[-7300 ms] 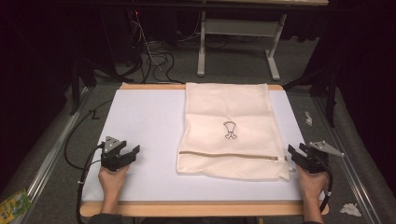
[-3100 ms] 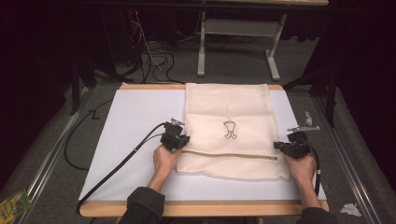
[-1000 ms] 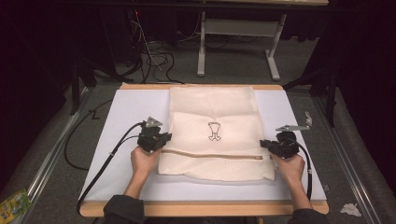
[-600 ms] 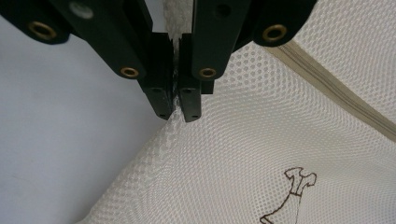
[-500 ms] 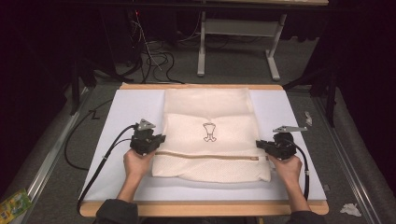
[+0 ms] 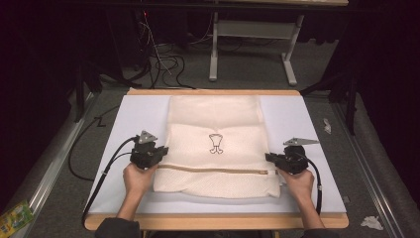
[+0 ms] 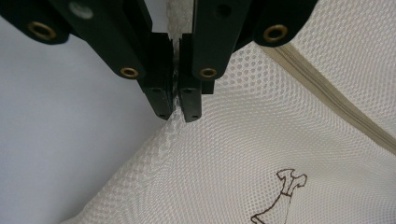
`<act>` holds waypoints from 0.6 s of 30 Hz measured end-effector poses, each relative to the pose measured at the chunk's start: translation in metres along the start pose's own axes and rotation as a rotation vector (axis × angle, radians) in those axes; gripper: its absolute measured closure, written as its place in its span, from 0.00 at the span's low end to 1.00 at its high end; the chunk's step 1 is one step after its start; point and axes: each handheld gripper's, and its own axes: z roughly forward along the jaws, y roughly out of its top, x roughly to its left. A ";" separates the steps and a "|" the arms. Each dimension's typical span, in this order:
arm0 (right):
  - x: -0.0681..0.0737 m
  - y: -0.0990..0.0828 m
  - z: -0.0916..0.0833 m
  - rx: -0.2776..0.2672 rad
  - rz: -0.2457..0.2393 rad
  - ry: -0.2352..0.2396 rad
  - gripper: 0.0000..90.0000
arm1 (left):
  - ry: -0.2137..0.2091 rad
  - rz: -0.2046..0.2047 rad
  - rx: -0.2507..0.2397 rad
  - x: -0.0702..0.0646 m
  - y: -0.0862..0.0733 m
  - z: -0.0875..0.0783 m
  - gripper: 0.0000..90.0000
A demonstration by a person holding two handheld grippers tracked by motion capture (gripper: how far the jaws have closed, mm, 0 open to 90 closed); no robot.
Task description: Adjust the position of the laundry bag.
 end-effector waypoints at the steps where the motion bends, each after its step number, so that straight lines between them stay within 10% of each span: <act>1: 0.001 -0.001 0.001 -0.004 -0.001 0.004 0.97 | -0.003 -0.008 0.001 0.001 -0.002 0.000 0.93; 18: 0.012 -0.011 0.004 -0.009 -0.012 -0.025 0.94 | 0.042 -0.005 0.019 0.002 -0.022 0.005 0.86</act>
